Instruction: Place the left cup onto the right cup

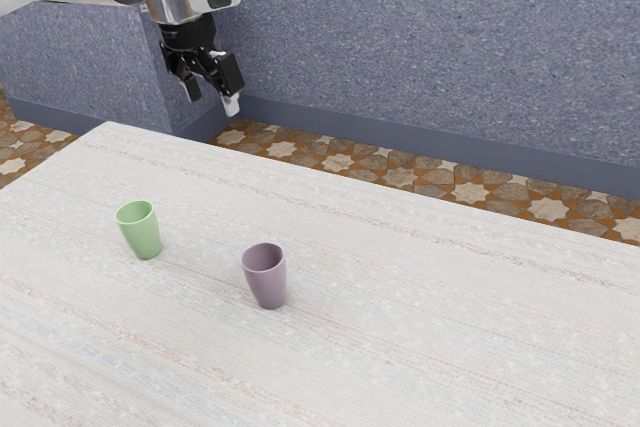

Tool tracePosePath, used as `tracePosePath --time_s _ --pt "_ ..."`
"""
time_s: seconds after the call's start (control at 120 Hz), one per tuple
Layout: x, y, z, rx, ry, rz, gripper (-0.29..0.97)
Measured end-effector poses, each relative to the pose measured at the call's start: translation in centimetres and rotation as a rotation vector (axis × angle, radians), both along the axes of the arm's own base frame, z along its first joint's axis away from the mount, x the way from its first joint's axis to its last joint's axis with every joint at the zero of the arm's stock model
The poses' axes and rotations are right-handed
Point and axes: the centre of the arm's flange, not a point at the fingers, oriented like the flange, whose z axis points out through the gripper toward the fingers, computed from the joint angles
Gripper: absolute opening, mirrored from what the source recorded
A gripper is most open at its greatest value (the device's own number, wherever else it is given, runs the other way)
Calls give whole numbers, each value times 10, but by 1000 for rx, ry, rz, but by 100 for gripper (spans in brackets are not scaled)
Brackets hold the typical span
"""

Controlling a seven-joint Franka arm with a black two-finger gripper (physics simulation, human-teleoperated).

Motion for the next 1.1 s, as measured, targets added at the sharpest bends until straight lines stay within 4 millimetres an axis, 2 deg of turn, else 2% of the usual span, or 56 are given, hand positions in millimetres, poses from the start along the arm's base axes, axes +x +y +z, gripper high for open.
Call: tracePosePath --time_s 0.442,0.592,0.892,1.1 --pt "0 6 -3 2 6 -2 68" --pt "-9 11 -7 -4 19 3 68" --pt "-36 35 -17 -15 51 39 68" --pt "-48 64 -40 1 96 85 68"
